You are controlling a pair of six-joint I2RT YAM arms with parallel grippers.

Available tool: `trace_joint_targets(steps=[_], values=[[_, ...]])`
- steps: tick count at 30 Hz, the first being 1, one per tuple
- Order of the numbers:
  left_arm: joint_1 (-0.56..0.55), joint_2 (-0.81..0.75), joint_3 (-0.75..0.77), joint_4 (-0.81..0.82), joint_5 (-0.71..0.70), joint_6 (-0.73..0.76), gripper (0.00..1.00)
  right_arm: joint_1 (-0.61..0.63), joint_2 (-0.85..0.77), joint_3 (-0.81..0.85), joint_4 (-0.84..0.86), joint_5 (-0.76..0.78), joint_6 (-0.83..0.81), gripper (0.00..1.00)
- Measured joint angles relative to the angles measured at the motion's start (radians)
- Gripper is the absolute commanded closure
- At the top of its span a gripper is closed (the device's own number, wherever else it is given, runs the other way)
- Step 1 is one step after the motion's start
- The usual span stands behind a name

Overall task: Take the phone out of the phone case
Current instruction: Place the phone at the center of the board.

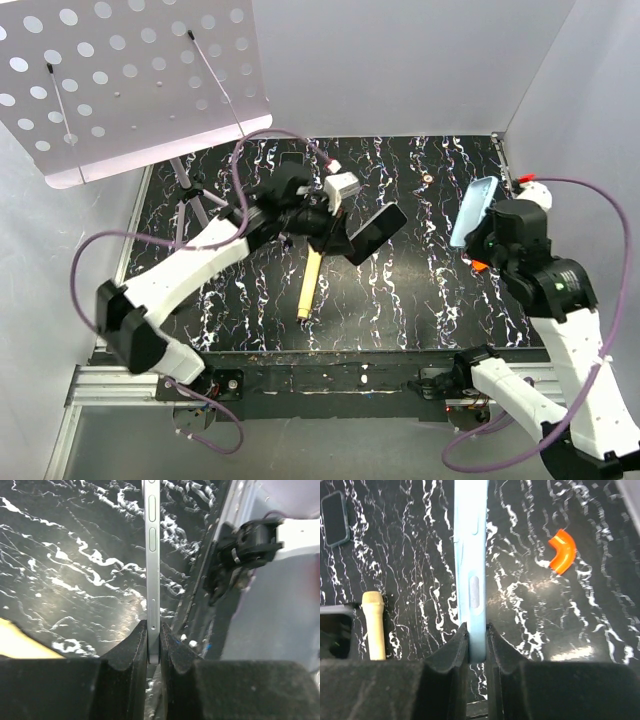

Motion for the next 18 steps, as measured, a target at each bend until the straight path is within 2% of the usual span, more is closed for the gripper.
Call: trace_joint_targets(steps=[6, 12, 14, 18], values=[[0.034, 0.396, 0.442, -0.355, 0.056, 0.393, 1.00, 0.000, -0.071, 0.122, -0.134, 0.085, -0.028, 0.99], [0.041, 0.767, 0.908, -0.643, 0.116, 0.642, 1.00, 0.000, -0.166, 0.132, -0.198, 0.069, -0.040, 0.99], [0.041, 0.839, 0.981, -0.689, 0.134, 0.701, 1.00, 0.000, -0.191, 0.131, -0.211, 0.054, -0.040, 0.99], [0.041, 0.920, 1.014, -0.758, 0.177, 0.771, 1.00, 0.000, -0.242, 0.127, -0.226, 0.024, -0.037, 0.99]])
